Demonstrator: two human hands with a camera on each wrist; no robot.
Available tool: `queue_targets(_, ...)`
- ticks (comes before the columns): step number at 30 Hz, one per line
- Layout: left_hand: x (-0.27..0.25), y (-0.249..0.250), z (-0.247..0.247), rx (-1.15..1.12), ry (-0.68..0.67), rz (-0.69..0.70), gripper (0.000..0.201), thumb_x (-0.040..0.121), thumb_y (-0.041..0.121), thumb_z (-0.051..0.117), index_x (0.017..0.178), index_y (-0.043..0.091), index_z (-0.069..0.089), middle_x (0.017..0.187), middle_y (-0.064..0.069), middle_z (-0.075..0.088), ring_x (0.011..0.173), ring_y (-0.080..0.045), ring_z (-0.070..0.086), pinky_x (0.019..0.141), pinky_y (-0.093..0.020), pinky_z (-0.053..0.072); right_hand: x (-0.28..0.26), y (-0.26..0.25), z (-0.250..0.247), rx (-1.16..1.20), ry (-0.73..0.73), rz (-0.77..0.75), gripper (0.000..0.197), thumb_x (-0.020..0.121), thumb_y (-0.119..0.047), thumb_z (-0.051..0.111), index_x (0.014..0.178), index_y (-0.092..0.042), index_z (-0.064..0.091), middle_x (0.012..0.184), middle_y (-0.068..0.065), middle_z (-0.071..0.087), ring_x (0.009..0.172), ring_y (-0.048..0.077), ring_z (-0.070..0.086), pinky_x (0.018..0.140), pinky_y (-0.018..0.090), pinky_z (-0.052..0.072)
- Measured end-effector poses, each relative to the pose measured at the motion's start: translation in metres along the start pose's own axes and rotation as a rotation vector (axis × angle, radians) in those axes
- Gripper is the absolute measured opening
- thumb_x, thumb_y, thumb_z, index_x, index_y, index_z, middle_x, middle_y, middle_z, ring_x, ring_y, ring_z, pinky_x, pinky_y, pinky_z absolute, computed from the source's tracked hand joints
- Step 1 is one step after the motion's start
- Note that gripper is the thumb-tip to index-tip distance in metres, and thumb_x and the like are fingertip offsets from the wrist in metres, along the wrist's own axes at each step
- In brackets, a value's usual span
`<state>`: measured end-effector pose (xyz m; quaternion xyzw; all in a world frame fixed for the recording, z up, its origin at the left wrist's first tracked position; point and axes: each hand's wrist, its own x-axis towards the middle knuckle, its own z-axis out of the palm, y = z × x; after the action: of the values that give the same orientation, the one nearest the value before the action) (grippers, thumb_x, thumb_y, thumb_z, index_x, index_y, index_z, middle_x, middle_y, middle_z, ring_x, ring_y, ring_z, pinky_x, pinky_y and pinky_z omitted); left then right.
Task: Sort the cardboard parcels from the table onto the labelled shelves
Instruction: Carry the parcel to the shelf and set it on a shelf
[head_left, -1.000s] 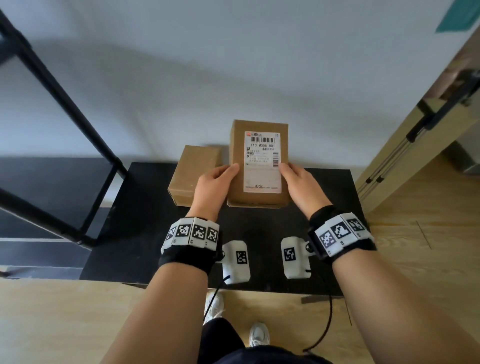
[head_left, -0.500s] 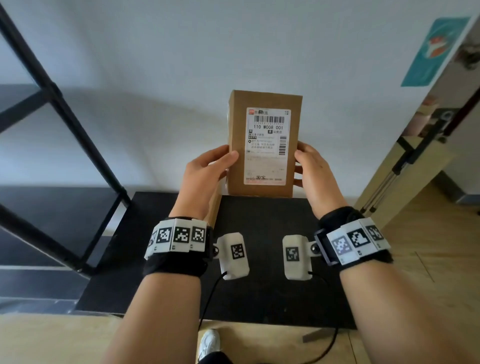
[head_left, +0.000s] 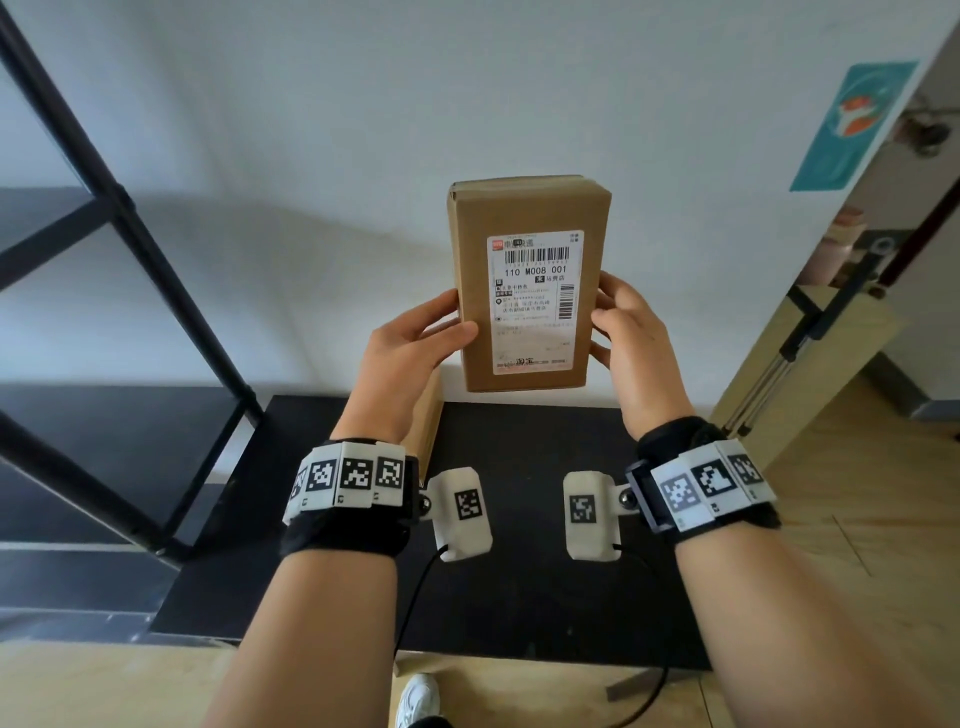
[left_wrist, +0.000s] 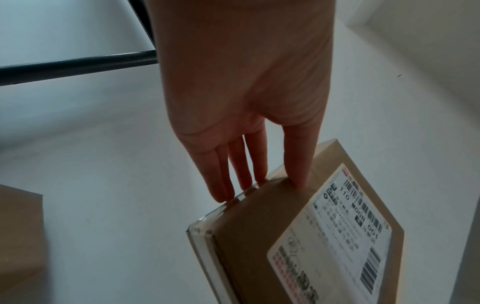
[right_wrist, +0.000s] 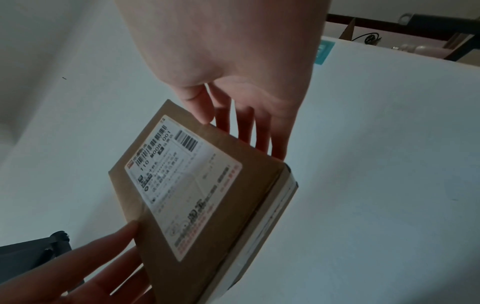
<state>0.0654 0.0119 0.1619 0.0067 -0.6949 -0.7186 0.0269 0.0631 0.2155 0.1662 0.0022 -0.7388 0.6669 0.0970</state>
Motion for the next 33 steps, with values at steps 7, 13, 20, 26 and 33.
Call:
queue_targets(7,0.001,0.003,0.000,0.007,0.001,0.016,0.043,0.090,0.016,0.069,0.133,0.021,0.066,0.120,0.007,0.075,0.114,-0.012,0.069,0.107,-0.039,0.049,0.000,-0.002,0.000,-0.007,-0.002,-0.004,0.040,0.098,-0.014,0.038,0.131,-0.031,0.054,0.125,-0.012,0.065,0.117,0.007,0.060,0.102,0.041,0.049)
queue_targets(13,0.007,0.005,0.002,0.001,0.029,-0.001,0.036,0.092,0.021,0.069,0.128,0.017,0.070,0.115,0.002,0.076,0.112,-0.017,0.070,0.104,-0.042,0.051,0.002,-0.005,0.000,-0.051,-0.011,0.007,0.039,0.102,-0.020,0.036,0.135,-0.029,0.054,0.112,-0.018,0.066,0.104,0.001,0.062,0.085,0.025,0.052)
queue_targets(20,0.006,0.008,0.005,0.056,0.065,-0.013,0.032,0.093,0.033,0.067,0.121,0.018,0.072,0.107,0.001,0.078,0.105,-0.017,0.072,0.099,-0.041,0.055,0.007,-0.002,0.002,-0.119,-0.017,0.032,0.035,0.103,-0.031,0.032,0.121,-0.027,0.062,0.104,-0.017,0.068,0.098,0.005,0.064,0.082,0.030,0.055)
queue_targets(26,0.004,0.007,0.006,0.100,0.093,-0.029,0.026,0.093,0.038,0.065,0.113,0.023,0.072,0.103,0.004,0.078,0.099,-0.014,0.072,0.094,-0.037,0.057,0.007,0.001,0.005,-0.214,-0.061,0.030,0.033,0.104,-0.033,0.030,0.092,-0.037,0.061,0.094,-0.011,0.069,0.095,0.020,0.066,0.091,0.046,0.055)
queue_targets(33,-0.007,0.005,-0.004,0.093,0.129,-0.045,0.033,0.093,0.037,0.066,0.119,0.018,0.071,0.105,0.004,0.078,0.101,-0.013,0.072,0.093,-0.035,0.057,0.002,0.003,0.015,-0.222,-0.099,0.007,0.029,0.105,-0.032,0.028,0.106,-0.033,0.058,0.099,-0.020,0.064,0.095,0.002,0.062,0.089,0.030,0.052)
